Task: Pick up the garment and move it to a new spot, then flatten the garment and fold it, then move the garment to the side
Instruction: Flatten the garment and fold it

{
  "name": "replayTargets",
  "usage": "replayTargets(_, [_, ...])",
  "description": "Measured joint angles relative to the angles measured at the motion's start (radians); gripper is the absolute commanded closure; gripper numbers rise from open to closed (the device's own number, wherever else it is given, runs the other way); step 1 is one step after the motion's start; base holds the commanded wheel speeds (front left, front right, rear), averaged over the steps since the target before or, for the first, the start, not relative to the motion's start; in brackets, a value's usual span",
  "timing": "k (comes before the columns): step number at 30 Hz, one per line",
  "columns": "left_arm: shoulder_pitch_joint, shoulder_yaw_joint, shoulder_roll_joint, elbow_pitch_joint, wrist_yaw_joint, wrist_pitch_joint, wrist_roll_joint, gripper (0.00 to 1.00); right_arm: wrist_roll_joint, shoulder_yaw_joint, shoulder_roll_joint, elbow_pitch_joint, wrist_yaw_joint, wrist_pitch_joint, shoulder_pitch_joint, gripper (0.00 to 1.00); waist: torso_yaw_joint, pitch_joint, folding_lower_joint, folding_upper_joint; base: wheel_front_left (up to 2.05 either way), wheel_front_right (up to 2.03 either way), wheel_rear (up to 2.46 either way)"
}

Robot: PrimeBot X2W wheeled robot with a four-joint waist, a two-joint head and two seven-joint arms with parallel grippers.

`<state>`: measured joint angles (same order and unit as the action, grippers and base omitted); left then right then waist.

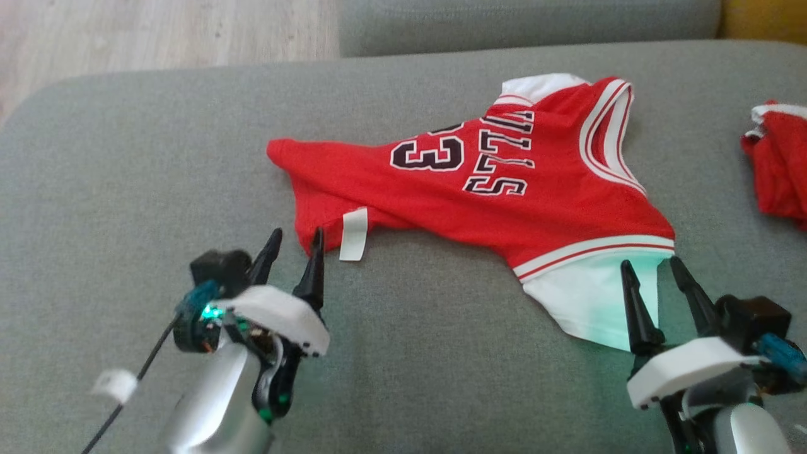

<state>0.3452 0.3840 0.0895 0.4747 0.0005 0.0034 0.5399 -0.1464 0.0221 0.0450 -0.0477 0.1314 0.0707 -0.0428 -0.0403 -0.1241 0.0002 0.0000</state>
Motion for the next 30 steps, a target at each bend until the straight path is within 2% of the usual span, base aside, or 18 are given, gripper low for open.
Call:
replayTargets(5, [0.07, 0.001, -0.019, 0.117, 0.043, 0.068, 0.019, 0.0, 0.002, -0.018, 0.0, 0.0, 0.0, 0.0, 0.042, 0.0, 0.017, -0.028, 0.0, 0.0, 0.0, 0.0, 0.0])
replayTargets(17, [0.149, 0.003, -0.04, 0.223, 0.019, 0.083, 0.078, 0.02, 0.001, -0.027, 0.0, -0.015, 0.0, -0.011, 0.051, 0.0, 0.051, -0.047, -0.0001, 0.0, 0.0, 0.0, 0.0])
replayTargets(19, [0.155, 0.006, -0.041, 0.238, 0.017, 0.083, 0.078, 0.53, 0.0, -0.027, 0.0, -0.016, 0.0, -0.013, 0.053, 0.0, 0.054, -0.047, -0.0002, 0.0, 0.0, 0.0, 0.0])
replayTargets(20, [0.158, 0.01, -0.041, 0.244, 0.014, 0.083, 0.078, 1.0, 0.0, -0.027, 0.0, -0.016, 0.0, -0.013, 0.053, 0.0, 0.054, -0.048, -0.0002, 0.0, 0.0, 0.0, 0.0])
replayTargets(25, [0.163, 0.026, -0.04, 0.262, 0.006, 0.063, 0.075, 1.0, 0.0, -0.025, 0.0, -0.019, 0.0, -0.014, 0.053, 0.0, 0.054, -0.048, -0.0002, 0.0, 0.0, 0.0, 0.0])
replayTargets(30, [0.156, 0.039, -0.032, 0.249, -0.003, -0.018, 0.053, 1.0, -0.004, -0.021, 0.0, -0.02, 0.0, -0.013, 0.052, 0.0, 0.058, -0.05, -0.0002, 0.0, 0.0, 0.0, 0.0])
